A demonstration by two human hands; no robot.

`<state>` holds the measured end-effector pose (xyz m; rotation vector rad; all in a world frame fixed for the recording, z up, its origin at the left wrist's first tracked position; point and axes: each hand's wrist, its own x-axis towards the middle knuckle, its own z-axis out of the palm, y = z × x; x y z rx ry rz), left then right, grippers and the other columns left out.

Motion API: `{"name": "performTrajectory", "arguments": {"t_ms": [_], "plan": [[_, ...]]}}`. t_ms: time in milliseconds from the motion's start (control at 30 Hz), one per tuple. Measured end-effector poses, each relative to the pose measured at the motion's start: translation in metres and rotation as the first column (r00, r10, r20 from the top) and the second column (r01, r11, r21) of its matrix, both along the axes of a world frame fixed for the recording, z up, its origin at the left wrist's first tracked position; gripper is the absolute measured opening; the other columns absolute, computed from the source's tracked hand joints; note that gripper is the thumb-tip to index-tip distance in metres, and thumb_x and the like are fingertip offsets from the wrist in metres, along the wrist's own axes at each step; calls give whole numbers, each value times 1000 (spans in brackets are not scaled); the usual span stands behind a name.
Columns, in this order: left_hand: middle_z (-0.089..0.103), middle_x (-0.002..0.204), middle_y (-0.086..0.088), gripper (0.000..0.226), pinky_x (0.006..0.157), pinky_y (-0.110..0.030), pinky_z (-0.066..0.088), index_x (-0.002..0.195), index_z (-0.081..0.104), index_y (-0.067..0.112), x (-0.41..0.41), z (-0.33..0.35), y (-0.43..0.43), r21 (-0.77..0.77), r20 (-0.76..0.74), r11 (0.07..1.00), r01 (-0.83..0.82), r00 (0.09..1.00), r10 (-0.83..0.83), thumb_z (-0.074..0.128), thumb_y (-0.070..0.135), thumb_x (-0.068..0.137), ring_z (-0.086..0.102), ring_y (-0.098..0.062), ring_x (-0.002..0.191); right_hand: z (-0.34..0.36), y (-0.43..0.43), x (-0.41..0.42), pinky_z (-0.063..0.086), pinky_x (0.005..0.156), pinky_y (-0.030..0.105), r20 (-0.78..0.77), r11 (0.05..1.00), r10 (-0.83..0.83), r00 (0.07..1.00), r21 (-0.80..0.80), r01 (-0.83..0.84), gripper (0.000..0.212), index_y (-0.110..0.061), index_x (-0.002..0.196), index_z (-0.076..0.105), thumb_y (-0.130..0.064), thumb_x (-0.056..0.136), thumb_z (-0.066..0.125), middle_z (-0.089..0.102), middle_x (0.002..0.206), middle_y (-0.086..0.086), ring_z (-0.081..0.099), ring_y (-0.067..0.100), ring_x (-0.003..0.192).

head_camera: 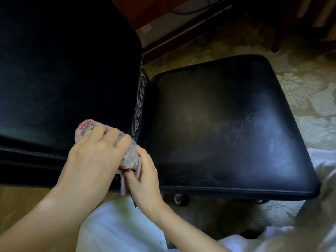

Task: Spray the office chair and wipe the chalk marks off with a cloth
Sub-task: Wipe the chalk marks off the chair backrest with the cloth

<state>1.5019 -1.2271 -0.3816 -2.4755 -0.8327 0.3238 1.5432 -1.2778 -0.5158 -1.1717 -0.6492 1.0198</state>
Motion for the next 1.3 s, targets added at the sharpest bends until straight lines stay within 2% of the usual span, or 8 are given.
{"name": "performTrajectory", "arguments": {"t_ms": [167, 267, 467, 667, 767, 900, 1033, 1300], "plan": [[61, 86, -16, 49, 66, -45, 47, 88, 61, 4, -3, -5, 13, -17, 7, 1000, -22, 1000, 22, 77, -5, 43, 56, -37, 78, -6, 10, 1, 45, 98, 26, -34, 998, 48, 998, 36, -47, 49, -29, 127, 54, -7, 85, 60, 54, 122, -3, 54, 3, 113], [62, 82, -17, 44, 61, -44, 50, 85, 64, 2, 0, -13, 16, -43, 30, 999, 14, 999, -13, 67, -5, 41, 58, -36, 74, -12, 13, 3, 44, 91, 14, -58, 996, 82, 995, 34, -80, 50, -33, 124, 55, -8, 81, 65, 54, 120, -5, 53, -2, 108], [63, 77, -14, 59, 71, -41, 44, 83, 68, 4, -1, -35, 25, -74, -23, 997, 17, 1000, -18, 79, -4, 26, 61, -35, 73, -31, 14, 8, 44, 89, 16, -63, 998, 57, 996, 9, -57, 46, -36, 116, 58, -11, 77, 65, 54, 114, -7, 56, 3, 105], [59, 72, -10, 59, 56, -40, 50, 79, 65, 7, 22, -49, 32, -164, -122, 973, -160, 982, 141, 88, 2, 25, 56, -31, 68, -44, 27, 29, 43, 89, 13, -82, 999, 51, 995, 20, -49, 43, -30, 119, 59, -5, 84, 64, 54, 117, -5, 54, 0, 108], [55, 75, -11, 53, 61, -42, 48, 84, 61, 6, 37, -48, 40, -179, -203, 962, -207, 964, 170, 86, 5, 38, 52, -30, 70, -49, 48, 27, 40, 86, 9, -70, 997, 76, 995, 24, -75, 44, -35, 117, 58, -4, 86, 61, 54, 116, -3, 52, -2, 106], [45, 114, -4, 29, 89, -33, 34, 114, 39, 17, 61, -49, 53, 24, -436, 992, -127, 891, 124, 52, 22, 89, 40, -24, 107, -54, 88, 6, 47, 78, 19, -147, 1000, 10, 989, 4, -9, 37, -43, 98, 56, -7, 90, 57, 57, 104, -4, 56, 3, 93], [53, 112, -8, 23, 82, -35, 37, 113, 52, 14, 86, -70, 90, 180, -578, 984, 0, 809, 106, 54, 19, 91, 46, -24, 103, -58, 117, -4, 53, 79, 33, -204, 992, -113, 972, -77, 99, 12, -27, 101, 59, -20, 92, 60, 61, 102, 3, 60, 14, 91], [55, 124, -8, 29, 76, -36, 38, 121, 54, 16, 168, -64, 196, 224, -563, 945, 240, 823, -76, 50, 26, 95, 49, -26, 113, -55, 242, 84, 50, 88, 38, -31, 940, -336, 941, -84, 332, 39, -14, 121, 57, -4, 84, 55, 64, 103, 14, 62, 27, 96]]}}
